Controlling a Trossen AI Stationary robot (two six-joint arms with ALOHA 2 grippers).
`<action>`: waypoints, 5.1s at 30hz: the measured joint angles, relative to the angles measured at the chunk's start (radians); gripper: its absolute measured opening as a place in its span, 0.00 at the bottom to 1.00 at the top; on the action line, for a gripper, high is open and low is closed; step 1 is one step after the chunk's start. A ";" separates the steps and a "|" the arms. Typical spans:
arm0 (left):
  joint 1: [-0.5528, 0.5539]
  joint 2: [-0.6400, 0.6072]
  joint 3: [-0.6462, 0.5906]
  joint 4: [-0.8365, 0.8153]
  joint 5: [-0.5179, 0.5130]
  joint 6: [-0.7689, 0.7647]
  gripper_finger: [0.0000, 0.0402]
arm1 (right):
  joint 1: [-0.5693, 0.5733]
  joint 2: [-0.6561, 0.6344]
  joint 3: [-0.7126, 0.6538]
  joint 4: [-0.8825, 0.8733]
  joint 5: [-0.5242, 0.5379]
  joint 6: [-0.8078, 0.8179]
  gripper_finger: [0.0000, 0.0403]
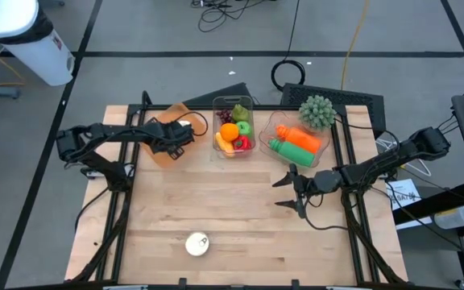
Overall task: Pick & Place Food Item
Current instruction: Put the green tuna can into the orange bin, then put the blue tuna can into the orange bin
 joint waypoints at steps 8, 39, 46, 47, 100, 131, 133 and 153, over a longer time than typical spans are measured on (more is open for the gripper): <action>0.006 0.000 0.000 -0.044 -0.076 -0.011 0.92 | 0.000 0.000 0.000 -0.007 0.000 0.000 0.73; -0.045 -0.319 0.020 -0.051 0.508 -0.332 0.89 | 0.000 0.000 0.001 -0.007 0.000 0.008 0.73; -0.246 -0.327 0.019 0.008 0.758 -0.451 0.90 | 0.000 0.000 0.001 -0.007 -0.003 0.008 0.73; -0.298 -0.325 0.019 0.049 0.761 -0.470 0.90 | 0.000 0.000 0.001 -0.007 -0.003 0.008 0.73; -0.708 0.256 0.148 0.882 0.961 -0.377 0.90 | 0.003 0.000 0.001 -0.047 -0.004 0.058 0.73; -0.857 0.349 0.378 0.331 0.445 -0.329 0.90 | 0.002 0.000 0.001 -0.046 -0.001 0.034 0.73; -0.849 0.351 0.378 0.311 0.428 -0.331 0.90 | 0.002 0.000 0.001 -0.045 -0.001 0.034 0.73; -0.846 0.327 0.377 0.391 0.504 -0.301 0.90 | 0.002 0.000 0.001 -0.052 -0.001 0.034 0.73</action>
